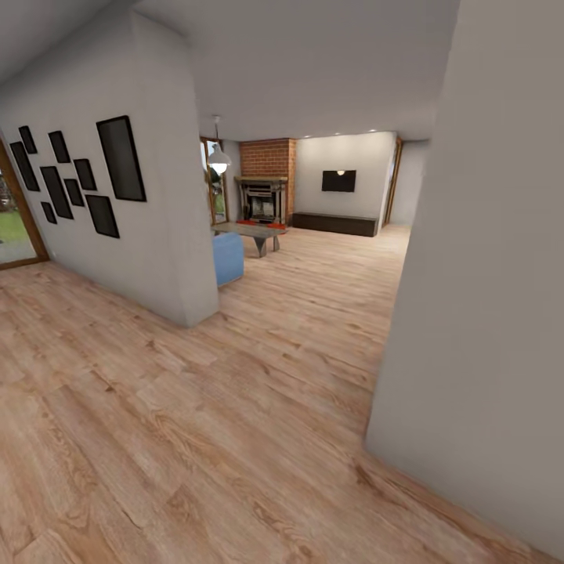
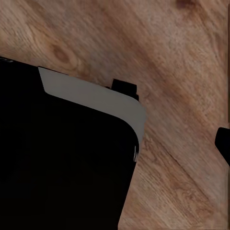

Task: Move the two storage containers from the living room to the garage. In the garage, place one container on the floor and stack the other container on top of it (either order is fine).

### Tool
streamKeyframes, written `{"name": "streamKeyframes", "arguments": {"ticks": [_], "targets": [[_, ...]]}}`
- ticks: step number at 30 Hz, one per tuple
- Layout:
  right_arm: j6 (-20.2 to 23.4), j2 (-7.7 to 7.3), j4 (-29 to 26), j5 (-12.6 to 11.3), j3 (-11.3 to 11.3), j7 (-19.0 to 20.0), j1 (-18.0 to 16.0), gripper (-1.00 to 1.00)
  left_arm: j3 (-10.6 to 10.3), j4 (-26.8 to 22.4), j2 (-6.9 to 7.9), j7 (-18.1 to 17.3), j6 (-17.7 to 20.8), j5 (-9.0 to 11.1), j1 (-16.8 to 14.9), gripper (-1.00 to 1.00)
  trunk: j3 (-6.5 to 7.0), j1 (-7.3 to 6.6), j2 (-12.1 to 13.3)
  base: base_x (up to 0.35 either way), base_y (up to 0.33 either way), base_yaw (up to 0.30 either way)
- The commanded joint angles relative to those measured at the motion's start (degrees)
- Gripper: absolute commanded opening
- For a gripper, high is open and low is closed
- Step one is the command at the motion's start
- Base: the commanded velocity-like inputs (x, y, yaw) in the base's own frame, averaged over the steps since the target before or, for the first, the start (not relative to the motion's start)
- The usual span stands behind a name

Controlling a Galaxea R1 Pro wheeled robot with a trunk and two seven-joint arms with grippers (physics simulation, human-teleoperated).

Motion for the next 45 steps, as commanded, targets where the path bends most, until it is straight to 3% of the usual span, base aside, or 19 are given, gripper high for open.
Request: {"name": "streamKeyframes", "arguments": {"ticks": [1,45], "targets": [[-0.34,0.01,0.16,-0.61,0.4,0.33,-0.07,1.0,0.01,0.01,0.0,-0.05,-0.13,0.46,-0.02,1.0,-0.05,0.03,-0.02,0.322,0.0,0.0],[-0.34,0.01,0.14,-0.6,0.4,0.33,-0.08,1.0,0.01,0.0,0.0,-0.04,-0.13,0.47,-0.05,1.0,-0.05,0.03,-0.02,0.322,0.0,0.0]]}}
